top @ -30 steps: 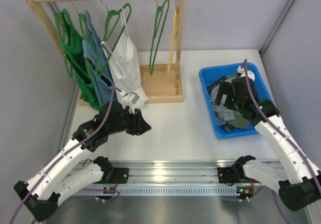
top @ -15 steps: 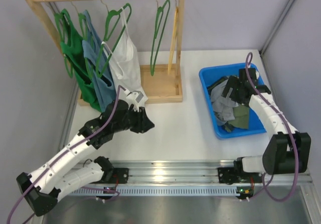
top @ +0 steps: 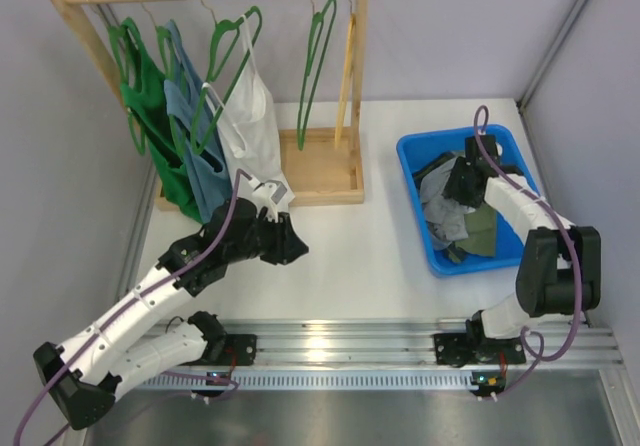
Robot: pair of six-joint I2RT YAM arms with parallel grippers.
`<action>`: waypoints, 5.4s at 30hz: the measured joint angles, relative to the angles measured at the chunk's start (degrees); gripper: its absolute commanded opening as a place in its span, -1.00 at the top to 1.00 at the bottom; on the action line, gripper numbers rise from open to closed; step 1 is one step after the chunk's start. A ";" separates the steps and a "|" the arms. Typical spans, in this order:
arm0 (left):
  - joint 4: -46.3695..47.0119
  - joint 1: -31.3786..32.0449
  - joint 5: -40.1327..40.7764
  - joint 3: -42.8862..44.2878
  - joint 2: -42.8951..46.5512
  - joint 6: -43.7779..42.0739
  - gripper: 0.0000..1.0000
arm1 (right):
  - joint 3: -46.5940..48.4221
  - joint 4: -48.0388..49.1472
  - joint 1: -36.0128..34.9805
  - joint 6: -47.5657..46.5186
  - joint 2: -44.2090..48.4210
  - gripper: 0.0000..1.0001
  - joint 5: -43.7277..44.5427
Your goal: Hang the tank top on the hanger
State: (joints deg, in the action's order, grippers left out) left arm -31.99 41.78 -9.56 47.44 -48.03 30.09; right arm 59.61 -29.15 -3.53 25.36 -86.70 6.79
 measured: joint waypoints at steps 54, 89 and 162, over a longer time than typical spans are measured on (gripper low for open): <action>-4.79 0.26 5.70 7.23 7.72 -2.27 0.27 | 38.66 -5.53 -18.05 18.23 28.96 1.00 -32.65; -6.84 0.26 4.85 5.35 2.84 1.16 0.26 | -2.01 -29.31 -44.61 23.37 45.77 -0.03 17.66; 5.60 13.44 1.22 -1.31 -11.93 3.02 0.19 | -11.72 -11.54 -73.35 35.43 33.90 0.13 19.98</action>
State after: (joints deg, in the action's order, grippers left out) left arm -26.39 55.22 -8.34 46.13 -59.96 33.10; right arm 47.90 -40.69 -76.88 60.80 -52.80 26.76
